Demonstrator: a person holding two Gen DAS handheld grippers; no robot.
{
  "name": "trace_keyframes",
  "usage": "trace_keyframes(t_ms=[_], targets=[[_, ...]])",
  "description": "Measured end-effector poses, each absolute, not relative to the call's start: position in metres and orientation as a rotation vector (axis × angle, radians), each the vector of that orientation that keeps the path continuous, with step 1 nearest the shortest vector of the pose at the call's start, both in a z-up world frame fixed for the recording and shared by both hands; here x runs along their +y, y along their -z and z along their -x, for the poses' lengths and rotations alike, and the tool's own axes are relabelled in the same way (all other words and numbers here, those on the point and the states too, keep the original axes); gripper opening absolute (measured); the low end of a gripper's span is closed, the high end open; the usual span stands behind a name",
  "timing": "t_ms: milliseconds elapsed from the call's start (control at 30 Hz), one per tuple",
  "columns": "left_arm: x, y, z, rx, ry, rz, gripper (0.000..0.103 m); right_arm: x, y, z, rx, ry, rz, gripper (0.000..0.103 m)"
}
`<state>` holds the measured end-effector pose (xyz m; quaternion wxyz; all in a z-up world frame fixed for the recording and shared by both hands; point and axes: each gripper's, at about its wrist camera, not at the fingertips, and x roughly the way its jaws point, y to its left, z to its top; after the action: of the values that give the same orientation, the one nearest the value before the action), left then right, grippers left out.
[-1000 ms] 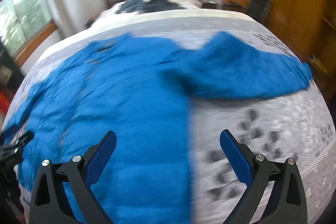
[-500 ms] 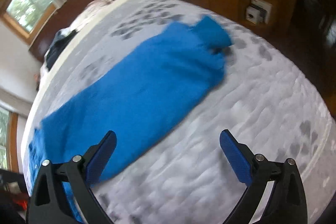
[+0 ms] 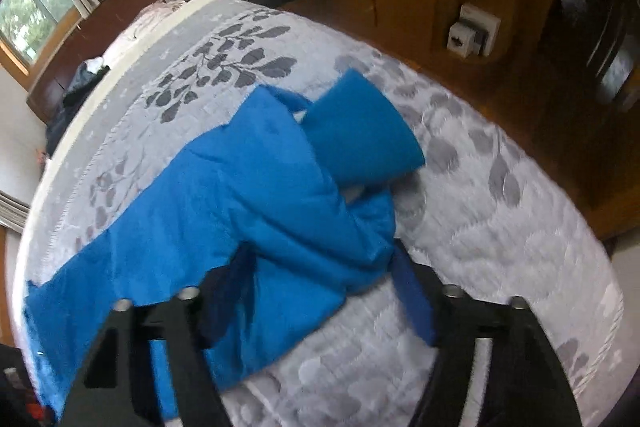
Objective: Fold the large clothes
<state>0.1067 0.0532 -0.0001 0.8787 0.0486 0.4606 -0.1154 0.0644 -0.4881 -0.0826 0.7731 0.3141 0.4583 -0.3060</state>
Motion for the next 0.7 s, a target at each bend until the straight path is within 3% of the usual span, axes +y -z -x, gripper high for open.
trace_keyframes(t_ms=[67,167,333,567,700], targets=[[0.055,-0.001,-0.105,0.960,0.247,-0.102,0.100,-0.487,0.080,-0.065,0.980,0.644,-0.685,0.035],[0.057,-0.005,-0.102,0.955,0.258,-0.104,0.100,-0.485,0.070,-0.062,0.952,0.611,-0.700,0.014],[0.071,-0.008,-0.101,0.961,0.264,-0.085,0.100,-0.486,0.048,-0.033,0.870,0.601,-0.743,0.009],[0.098,0.000,-0.111,1.014,0.220,-0.022,0.100,-0.486,0.078,-0.016,0.927,0.644,-0.785,0.009],[0.112,-0.003,-0.110,1.003,0.207,-0.028,0.100,-0.477,0.061,-0.014,0.876,0.652,-0.757,0.007]])
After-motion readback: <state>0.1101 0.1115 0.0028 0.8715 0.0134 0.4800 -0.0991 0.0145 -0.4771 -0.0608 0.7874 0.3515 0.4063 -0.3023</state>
